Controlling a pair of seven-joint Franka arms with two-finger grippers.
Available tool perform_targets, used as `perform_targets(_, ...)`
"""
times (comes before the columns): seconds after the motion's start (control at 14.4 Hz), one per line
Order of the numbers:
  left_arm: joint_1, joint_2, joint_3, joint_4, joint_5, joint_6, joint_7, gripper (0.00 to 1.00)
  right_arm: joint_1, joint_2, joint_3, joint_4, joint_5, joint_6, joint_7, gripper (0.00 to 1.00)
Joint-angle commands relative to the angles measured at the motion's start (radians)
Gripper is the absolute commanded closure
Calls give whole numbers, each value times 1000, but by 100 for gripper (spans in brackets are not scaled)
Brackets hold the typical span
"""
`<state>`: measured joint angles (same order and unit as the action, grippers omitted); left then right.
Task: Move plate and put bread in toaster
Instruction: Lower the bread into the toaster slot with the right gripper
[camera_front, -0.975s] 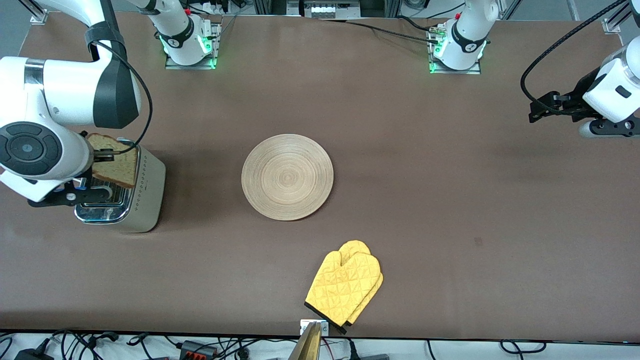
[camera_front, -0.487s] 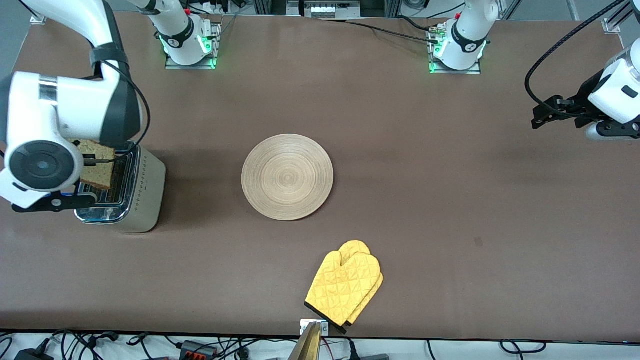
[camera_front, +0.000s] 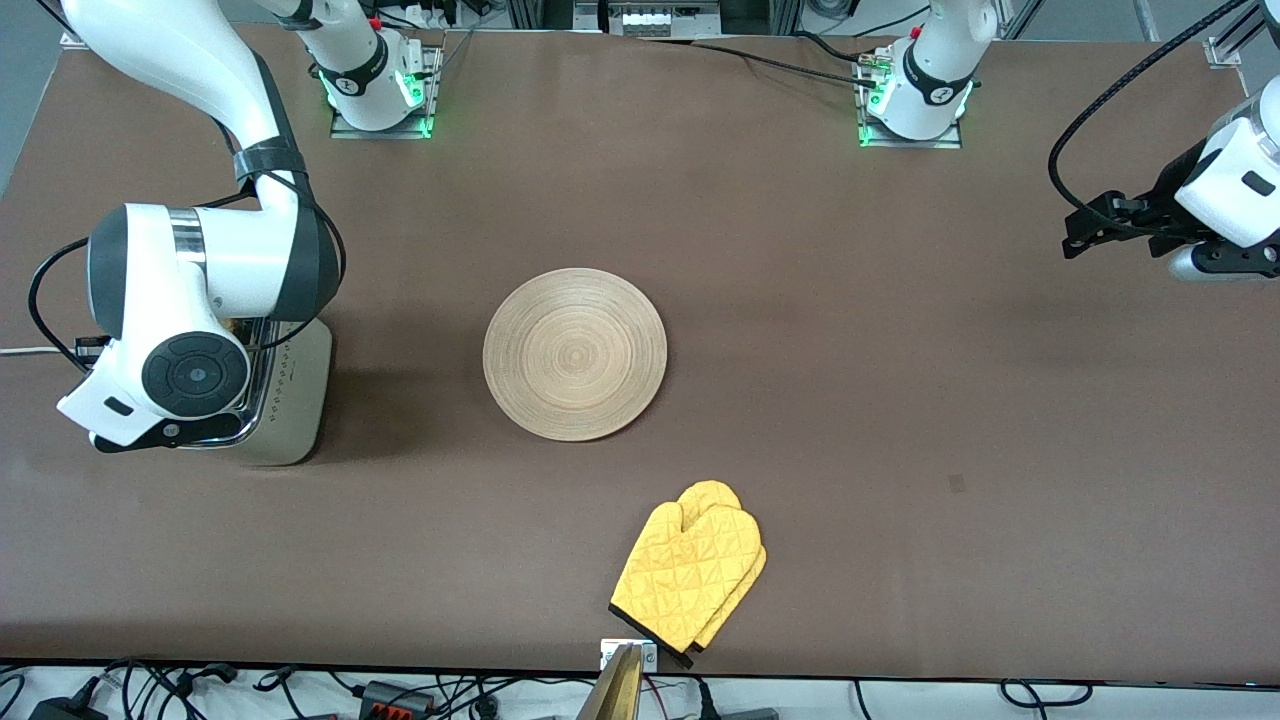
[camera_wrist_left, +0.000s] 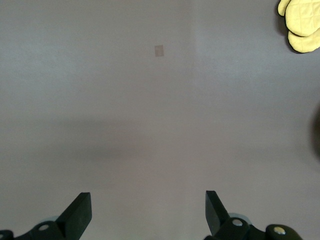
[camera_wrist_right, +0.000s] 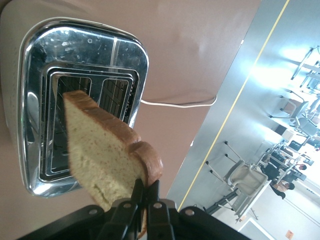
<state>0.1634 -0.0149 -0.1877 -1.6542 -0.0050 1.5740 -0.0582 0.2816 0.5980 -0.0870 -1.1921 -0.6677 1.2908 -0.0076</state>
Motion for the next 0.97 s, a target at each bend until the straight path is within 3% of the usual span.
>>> perform_targets(0.0,-2,-7,-4,1,-3,-2,-8,0,14,-14,-4,-26,-32,5,37,100)
perform_targets(0.28,-5,-8,-7,-1,-3,-6,-8,0,36,-12,-4,-55,-35,8,154,100)
perform_targets(0.91,-4,-13,-16,2,-7,-35,-8,0,41,-6,-4,-72,-29,10,196,100)
